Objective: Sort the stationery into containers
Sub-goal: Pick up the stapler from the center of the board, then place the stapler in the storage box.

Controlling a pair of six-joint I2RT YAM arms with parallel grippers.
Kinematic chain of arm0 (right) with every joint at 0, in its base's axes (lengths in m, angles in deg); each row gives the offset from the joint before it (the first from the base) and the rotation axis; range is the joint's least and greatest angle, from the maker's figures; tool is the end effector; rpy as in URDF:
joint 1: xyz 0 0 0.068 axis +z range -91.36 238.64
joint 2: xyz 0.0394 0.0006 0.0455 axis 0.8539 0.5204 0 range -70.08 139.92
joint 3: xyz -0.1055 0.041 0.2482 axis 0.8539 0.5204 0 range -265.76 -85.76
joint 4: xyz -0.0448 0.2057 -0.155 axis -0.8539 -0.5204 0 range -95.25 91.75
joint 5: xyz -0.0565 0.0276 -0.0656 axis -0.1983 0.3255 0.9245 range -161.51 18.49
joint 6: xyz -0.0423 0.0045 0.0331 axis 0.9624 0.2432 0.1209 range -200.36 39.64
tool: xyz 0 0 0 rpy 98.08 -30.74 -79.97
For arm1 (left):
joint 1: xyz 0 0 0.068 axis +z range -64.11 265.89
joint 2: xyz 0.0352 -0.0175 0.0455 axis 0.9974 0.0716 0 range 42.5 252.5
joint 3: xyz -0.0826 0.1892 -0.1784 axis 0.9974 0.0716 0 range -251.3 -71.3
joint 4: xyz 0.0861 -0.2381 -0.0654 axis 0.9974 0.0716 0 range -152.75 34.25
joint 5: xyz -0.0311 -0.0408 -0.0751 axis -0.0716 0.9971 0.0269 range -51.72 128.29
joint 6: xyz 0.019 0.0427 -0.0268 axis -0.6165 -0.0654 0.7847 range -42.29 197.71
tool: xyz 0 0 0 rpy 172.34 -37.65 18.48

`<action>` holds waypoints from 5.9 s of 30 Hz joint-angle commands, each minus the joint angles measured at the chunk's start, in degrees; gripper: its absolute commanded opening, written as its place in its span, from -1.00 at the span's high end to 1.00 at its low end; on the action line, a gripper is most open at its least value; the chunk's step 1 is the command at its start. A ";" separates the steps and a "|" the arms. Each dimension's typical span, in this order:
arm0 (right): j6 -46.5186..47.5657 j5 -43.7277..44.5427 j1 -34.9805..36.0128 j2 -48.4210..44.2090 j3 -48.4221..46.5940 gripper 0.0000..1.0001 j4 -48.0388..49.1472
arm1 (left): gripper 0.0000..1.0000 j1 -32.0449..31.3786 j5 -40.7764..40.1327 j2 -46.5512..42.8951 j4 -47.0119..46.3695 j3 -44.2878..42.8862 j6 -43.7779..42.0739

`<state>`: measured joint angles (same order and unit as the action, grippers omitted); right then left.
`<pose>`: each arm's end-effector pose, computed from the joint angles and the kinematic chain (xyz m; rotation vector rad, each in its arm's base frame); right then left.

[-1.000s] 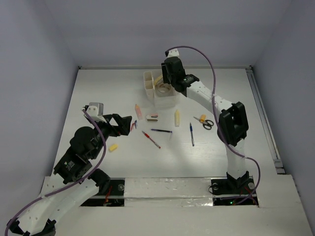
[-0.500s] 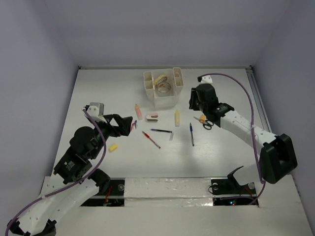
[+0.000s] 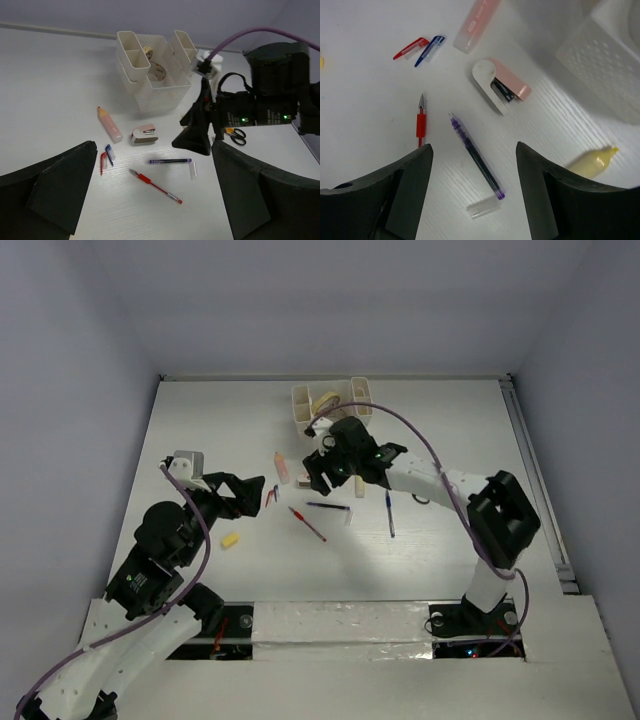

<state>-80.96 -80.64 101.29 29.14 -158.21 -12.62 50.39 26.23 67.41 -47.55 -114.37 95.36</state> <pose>0.2831 0.2686 0.2455 -0.9202 2.1570 0.5663 0.0883 -0.0540 0.3637 0.0697 1.5467 -0.5799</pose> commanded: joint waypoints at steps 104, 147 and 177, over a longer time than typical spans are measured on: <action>-5.55 -6.34 -10.22 37.18 -52.98 0.38 29.75 | -0.98 5.18 -2.80 5.86 -2.72 0.35 -0.69; -13.99 -14.43 -13.12 41.41 -50.43 0.01 34.76 | -0.98 6.77 -1.66 6.29 -3.25 0.44 -0.77; -5.38 -4.95 -11.99 29.98 -42.42 -0.31 23.62 | -0.98 8.87 1.68 5.68 -4.48 0.62 -0.86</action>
<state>-91.04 -89.75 88.22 62.99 -200.26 13.69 58.32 26.30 73.22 -48.48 -114.02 95.16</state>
